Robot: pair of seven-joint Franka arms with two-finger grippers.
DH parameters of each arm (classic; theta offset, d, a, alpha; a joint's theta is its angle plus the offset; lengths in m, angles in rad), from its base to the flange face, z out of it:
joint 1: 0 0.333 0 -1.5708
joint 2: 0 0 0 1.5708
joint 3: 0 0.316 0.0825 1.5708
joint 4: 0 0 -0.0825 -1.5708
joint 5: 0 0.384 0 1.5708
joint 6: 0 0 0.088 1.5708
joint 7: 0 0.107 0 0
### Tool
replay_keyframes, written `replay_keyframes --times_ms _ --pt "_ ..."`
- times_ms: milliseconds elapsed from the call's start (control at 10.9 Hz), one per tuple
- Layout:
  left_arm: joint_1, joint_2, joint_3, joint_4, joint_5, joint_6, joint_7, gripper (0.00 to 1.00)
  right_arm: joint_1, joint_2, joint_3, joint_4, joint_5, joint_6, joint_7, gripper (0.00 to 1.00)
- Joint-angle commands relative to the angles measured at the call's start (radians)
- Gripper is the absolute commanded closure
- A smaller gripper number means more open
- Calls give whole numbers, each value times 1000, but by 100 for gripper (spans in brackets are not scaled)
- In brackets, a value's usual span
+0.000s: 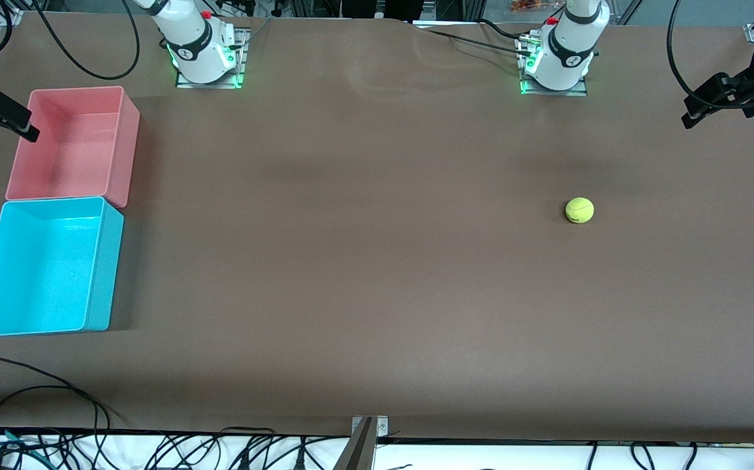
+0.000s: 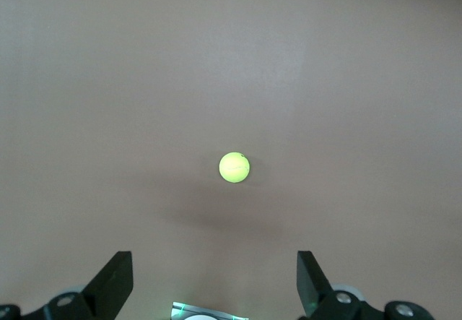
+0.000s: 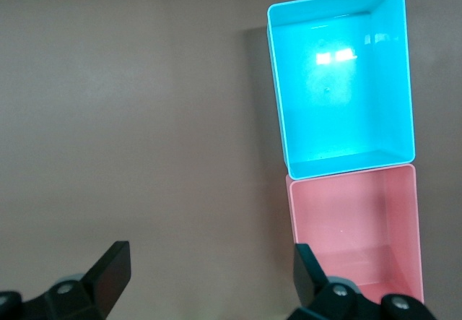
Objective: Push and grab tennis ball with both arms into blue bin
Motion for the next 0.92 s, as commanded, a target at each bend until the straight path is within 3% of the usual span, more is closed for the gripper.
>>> replay_keyframes --times_ms 0,828 --pt "2 16 -6 38 -6 -30 -6 0 7 0 2 10 -12 -8 6 0" --pt "-7 16 -15 41 -9 -53 -6 0 2 6 -7 14 -13 -14 -15 0"
